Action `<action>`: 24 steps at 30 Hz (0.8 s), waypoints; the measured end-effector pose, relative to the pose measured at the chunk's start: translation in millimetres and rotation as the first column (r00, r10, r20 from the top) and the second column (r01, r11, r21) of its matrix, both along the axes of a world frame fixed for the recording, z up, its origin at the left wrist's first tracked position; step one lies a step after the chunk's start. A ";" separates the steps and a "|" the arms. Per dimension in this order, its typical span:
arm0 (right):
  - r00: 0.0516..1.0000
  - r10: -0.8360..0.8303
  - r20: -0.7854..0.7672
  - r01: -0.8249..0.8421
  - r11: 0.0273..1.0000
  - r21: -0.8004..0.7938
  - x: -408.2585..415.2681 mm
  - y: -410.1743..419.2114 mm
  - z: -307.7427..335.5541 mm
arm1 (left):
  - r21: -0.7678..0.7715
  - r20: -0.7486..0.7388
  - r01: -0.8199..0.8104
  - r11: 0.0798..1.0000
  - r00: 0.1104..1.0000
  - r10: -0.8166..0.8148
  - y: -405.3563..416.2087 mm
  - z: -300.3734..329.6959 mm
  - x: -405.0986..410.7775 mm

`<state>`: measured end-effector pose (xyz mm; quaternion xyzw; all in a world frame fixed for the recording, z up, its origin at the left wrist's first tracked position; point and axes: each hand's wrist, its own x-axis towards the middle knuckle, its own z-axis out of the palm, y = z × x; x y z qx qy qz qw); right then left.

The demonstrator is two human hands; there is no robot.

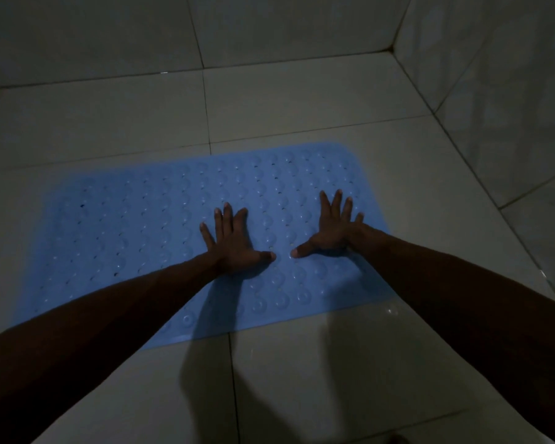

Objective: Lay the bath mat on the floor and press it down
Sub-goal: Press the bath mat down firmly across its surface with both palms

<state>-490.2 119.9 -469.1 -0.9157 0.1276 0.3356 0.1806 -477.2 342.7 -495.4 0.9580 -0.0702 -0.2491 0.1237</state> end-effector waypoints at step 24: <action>0.994 -0.044 0.097 0.043 0.999 0.013 25.1 5.1 -5.3 | -0.020 -0.050 -0.117 0.993 0.992 0.116 -2.8 11.4 25.0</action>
